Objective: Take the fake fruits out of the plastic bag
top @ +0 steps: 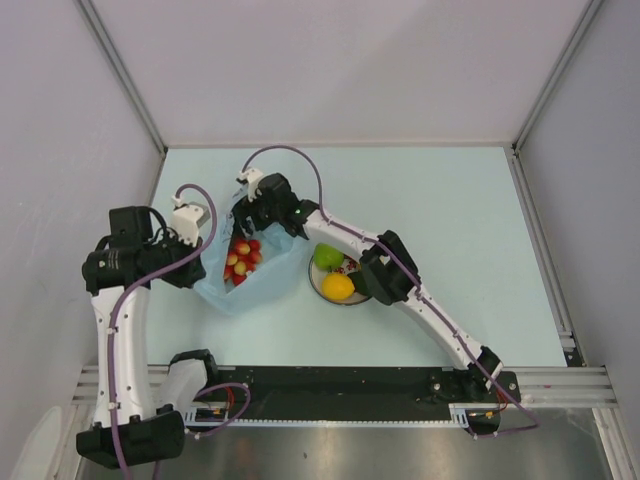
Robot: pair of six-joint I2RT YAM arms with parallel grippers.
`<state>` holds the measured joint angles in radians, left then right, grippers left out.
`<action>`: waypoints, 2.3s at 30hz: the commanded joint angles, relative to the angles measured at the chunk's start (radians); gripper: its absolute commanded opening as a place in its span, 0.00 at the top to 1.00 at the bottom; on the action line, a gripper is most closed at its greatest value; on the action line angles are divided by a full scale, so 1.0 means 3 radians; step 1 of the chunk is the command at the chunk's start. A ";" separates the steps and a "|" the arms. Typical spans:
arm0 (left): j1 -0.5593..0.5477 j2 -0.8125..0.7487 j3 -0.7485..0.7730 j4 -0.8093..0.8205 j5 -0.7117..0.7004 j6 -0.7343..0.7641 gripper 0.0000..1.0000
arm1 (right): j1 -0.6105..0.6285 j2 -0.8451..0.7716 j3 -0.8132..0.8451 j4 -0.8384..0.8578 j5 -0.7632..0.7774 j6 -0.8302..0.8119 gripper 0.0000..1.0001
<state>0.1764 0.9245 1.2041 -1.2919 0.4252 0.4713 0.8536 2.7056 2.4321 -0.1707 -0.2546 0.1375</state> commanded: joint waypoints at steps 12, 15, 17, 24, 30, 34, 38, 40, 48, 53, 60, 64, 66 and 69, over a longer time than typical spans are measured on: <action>-0.0026 0.0094 0.0118 0.0026 0.0040 -0.0037 1.00 | 0.0085 0.0221 0.0325 0.0109 0.0149 -0.0397 0.48; -0.0026 0.0083 0.0077 0.0118 0.0030 -0.0052 1.00 | 0.0069 0.0038 0.0228 0.0058 -0.0005 -0.0418 0.53; -0.0026 0.0068 0.0041 0.0200 0.0025 -0.0083 1.00 | 0.0049 -0.0090 0.0151 -0.0003 -0.0188 -0.0372 0.56; -0.0026 0.0124 -0.0184 0.0675 0.0014 -0.0195 1.00 | 0.0039 -0.1025 -0.0868 0.0175 -0.0966 -0.0289 0.59; -0.0031 0.0359 -0.0159 0.0942 0.0157 -0.0466 1.00 | 0.0156 -0.1788 -0.1842 0.0073 -0.1738 -0.0738 0.55; -0.0026 0.0411 -0.0097 0.0983 0.0270 -0.0538 0.99 | 0.0177 -0.2140 -0.2353 -0.0076 -0.2045 -0.1087 0.55; -0.0031 0.0482 -0.0066 0.0993 0.0342 -0.0599 1.00 | 0.0131 -0.2621 -0.2615 -0.0151 -0.2025 -0.1378 0.54; -0.0036 0.0548 -0.0051 0.0993 0.0372 -0.0630 1.00 | 0.0019 -0.2994 -0.2763 -0.0142 -0.2005 -0.1399 0.55; -0.0041 0.0656 -0.0015 0.1090 0.0306 -0.0737 1.00 | -0.0247 -0.4268 -0.3688 -0.0934 -0.1718 -0.2187 0.54; -0.0041 0.0595 -0.0092 0.1100 0.0326 -0.0743 1.00 | -0.0365 -0.4412 -0.4052 -0.1134 -0.1085 -0.2446 0.54; -0.0041 0.0477 -0.0179 0.1105 0.0372 -0.0753 1.00 | -0.0457 -0.4197 -0.4200 -0.0960 -0.0277 -0.2754 0.50; -0.0036 0.0426 -0.0225 0.1115 0.0393 -0.0758 1.00 | -0.0641 -0.4023 -0.4200 -0.0792 -0.0332 -0.2606 0.48; -0.0041 0.0411 -0.0266 0.1105 0.0398 -0.0768 1.00 | -0.0672 -0.3936 -0.4200 -0.0761 -0.0363 -0.2545 0.48; -0.0041 0.0375 -0.0301 0.1095 0.0408 -0.0763 1.00 | -0.0677 -0.3829 -0.4206 -0.0750 -0.0440 -0.2468 0.48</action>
<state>0.1696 1.0653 1.1259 -0.9771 0.5121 0.2604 0.6502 1.5242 1.1591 -0.4374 -0.3809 -0.6342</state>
